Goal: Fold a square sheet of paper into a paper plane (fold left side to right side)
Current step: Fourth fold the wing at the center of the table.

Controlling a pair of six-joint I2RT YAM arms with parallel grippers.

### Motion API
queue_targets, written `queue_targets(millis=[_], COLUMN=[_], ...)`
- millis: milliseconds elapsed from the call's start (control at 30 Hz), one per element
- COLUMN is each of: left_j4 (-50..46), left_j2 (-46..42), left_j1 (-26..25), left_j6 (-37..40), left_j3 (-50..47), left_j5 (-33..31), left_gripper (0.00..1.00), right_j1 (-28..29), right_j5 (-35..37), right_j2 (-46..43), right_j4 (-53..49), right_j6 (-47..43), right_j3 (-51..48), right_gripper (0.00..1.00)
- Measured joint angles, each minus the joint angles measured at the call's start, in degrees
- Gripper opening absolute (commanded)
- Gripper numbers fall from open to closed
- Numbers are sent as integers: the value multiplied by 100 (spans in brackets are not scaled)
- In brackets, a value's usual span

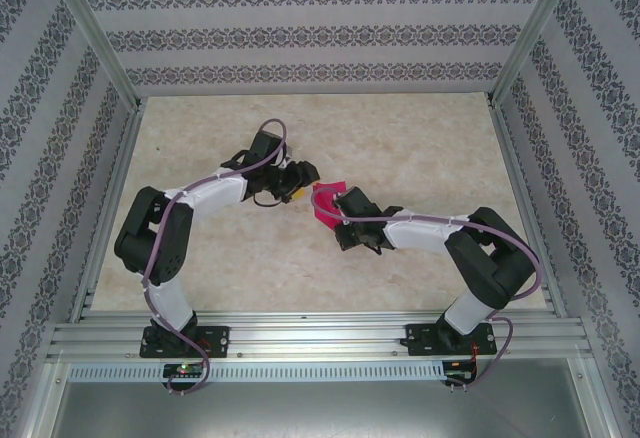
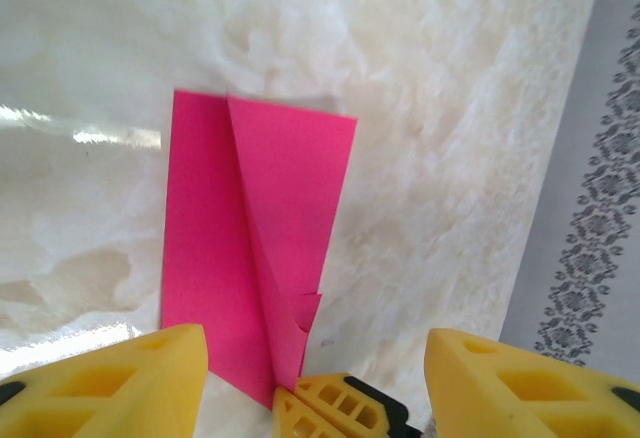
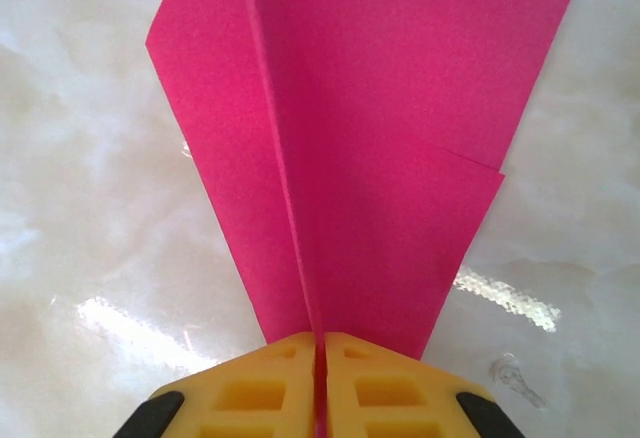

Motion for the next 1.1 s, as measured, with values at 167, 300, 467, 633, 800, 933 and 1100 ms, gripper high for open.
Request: queue_targets(millis=[167, 300, 467, 633, 800, 933, 1100], left_j4=[33, 57, 175, 223, 299, 334, 356], left_j2=[-190, -76, 372, 802, 1106, 1281, 1335], left_j1=[31, -17, -284, -505, -584, -621, -623], left_j6=[140, 142, 138, 136, 74, 28, -35], left_j3=[-186, -402, -358, -122, 98, 221, 245], left_j5=[48, 168, 297, 380, 428, 450, 468], left_gripper=[44, 34, 31, 31, 30, 30, 32], right_j1=[-254, -492, -741, -905, -1043, -1078, -1095], right_j5=[-533, -984, -1423, -1733, -2006, -2114, -2173], right_j2=[-7, -46, -66, -70, -70, -70, -42], right_j4=[188, 428, 693, 890, 1032, 1073, 1084], right_j6=[50, 173, 317, 433, 498, 568, 584], right_j3=[-94, -238, -404, -503, -557, -557, -557], right_gripper=[10, 9, 8, 8, 7, 7, 7])
